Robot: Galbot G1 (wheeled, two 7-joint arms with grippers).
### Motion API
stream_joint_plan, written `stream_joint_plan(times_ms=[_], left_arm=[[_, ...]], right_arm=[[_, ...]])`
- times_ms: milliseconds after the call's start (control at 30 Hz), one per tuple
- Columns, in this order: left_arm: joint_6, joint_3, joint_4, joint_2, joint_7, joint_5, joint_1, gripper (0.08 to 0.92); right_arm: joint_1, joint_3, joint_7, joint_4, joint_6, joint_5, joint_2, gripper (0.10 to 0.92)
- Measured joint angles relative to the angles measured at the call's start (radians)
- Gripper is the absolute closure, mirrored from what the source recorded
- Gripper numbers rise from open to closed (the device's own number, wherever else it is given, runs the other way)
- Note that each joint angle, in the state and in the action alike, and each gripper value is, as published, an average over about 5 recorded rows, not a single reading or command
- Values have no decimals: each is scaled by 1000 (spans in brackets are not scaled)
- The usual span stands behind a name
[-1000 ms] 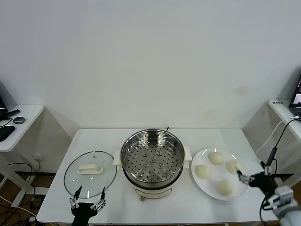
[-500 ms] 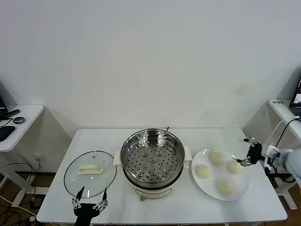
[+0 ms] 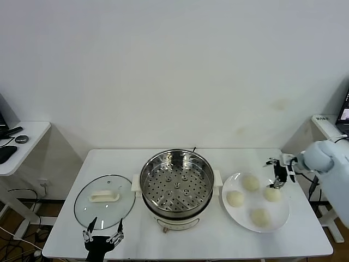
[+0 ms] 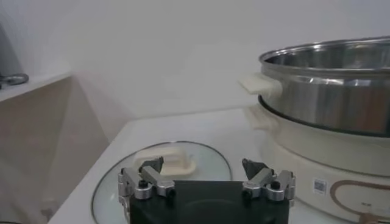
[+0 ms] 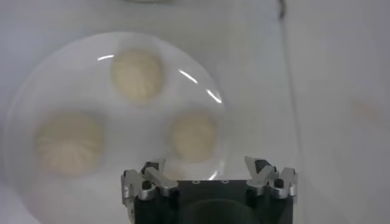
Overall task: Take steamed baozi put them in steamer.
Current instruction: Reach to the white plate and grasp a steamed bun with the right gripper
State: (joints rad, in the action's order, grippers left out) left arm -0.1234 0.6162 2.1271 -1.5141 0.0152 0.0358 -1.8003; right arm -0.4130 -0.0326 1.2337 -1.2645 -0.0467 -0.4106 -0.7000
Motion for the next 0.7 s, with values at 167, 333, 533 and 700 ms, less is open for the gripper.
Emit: stream_joint_plan(times_ms=[167, 333, 533, 700], left_arm=[[-2, 5, -5, 0, 2, -5, 7, 177], [-5, 5, -13, -4, 3, -6, 16, 177], [-6, 6, -19, -6, 5, -7, 20, 177], [-6, 9, -23, 0, 5, -7, 18, 177]], right_arm=[[59, -70, 27, 79, 43, -49, -54, 203], [97, -110, 29, 142, 73, -90, -100, 203], [128, -133, 15, 206, 95, -130, -144, 203], [136, -140, 9, 250, 108, -156, -174, 203]])
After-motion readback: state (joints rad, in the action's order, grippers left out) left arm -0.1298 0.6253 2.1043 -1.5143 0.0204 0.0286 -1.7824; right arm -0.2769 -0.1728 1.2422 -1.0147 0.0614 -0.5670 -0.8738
